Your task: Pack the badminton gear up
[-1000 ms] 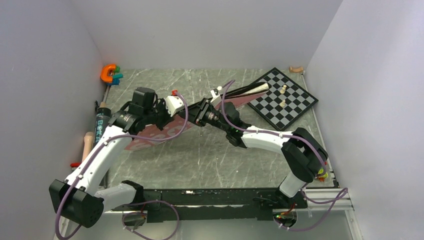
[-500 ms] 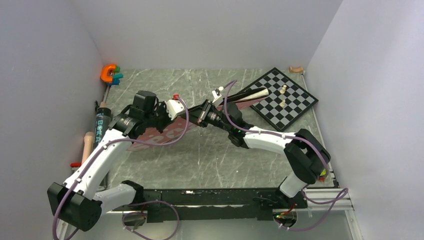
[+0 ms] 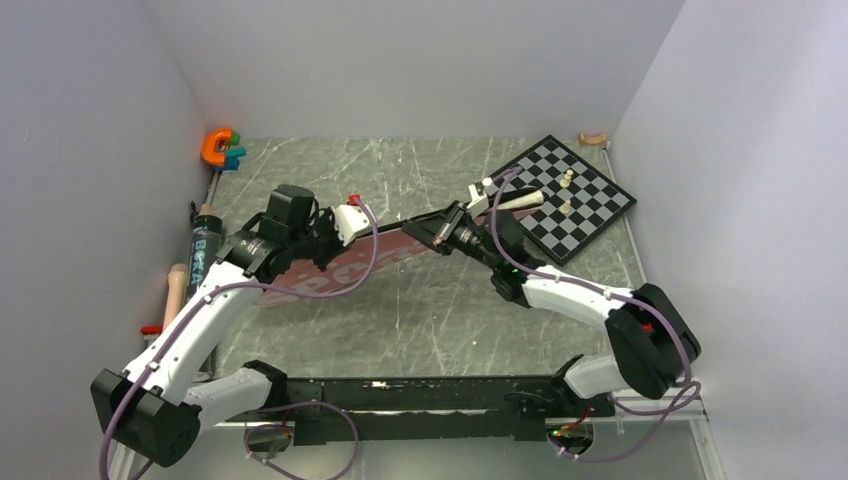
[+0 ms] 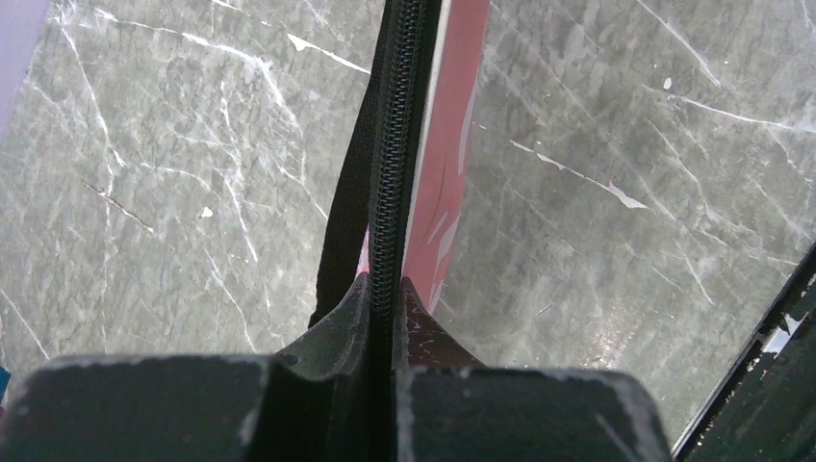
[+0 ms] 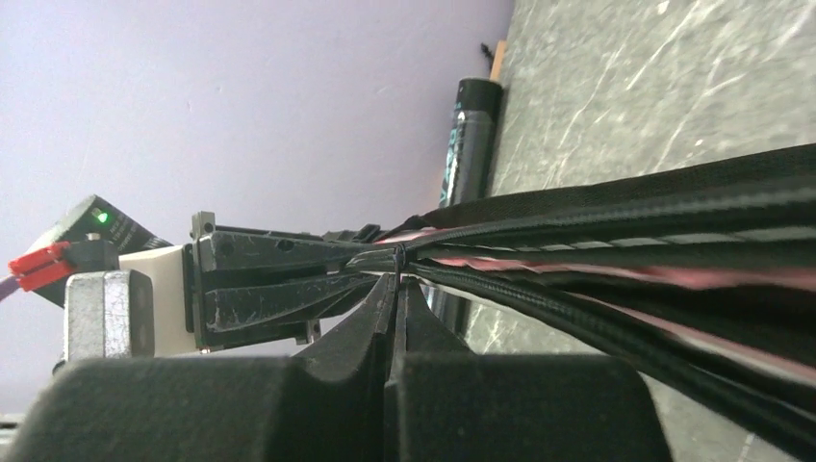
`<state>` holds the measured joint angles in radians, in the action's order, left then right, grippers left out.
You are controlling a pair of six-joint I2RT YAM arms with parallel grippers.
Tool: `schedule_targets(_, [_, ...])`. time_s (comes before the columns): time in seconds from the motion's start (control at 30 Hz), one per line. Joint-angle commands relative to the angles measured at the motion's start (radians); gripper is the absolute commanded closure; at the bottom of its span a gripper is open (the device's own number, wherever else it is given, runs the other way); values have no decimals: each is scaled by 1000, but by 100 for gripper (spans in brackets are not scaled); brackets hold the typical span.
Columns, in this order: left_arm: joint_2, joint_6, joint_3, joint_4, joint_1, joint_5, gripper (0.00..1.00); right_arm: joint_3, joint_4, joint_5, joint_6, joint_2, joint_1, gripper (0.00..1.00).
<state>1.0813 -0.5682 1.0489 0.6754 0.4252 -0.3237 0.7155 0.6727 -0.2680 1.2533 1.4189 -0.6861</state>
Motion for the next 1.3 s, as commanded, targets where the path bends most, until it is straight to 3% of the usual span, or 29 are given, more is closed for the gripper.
schedule_targets(0.0, [-59, -2, 38, -51, 5, -41, 100, -52, -30, 36, -35, -106, 72, 100])
schedule_targets(0.37, [-67, -13, 62, -36, 7, -16, 100, -130, -207, -17, -114, -287, 211, 100])
schedule_targets(0.63, [-63, -42, 72, -16, 7, -18, 100, -33, -391, -86, -287, -310, 212, 100])
schedule_targets(0.67, [-65, -50, 74, -10, 9, -23, 100, -3, -430, -116, -343, -313, 212, 92])
schedule_targets(0.77, [-67, -75, 77, 1, 8, -33, 100, 100, -629, -116, -530, -343, 209, 56])
schedule_targets(0.83, [-65, -97, 82, 10, 7, -40, 100, 153, -768, -68, -642, -384, 210, 44])
schedule_targets(0.97, [-60, -147, 95, 40, 7, -75, 100, 229, -954, 61, -816, -432, 210, 30])
schedule_targets(1.13, [-48, -225, 135, 115, 7, -142, 100, 236, -1011, 109, -978, -453, 206, 13])
schedule_targets(1.27, [-41, -312, 179, 202, 6, -207, 100, 184, -985, 145, -1145, -538, 175, 10])
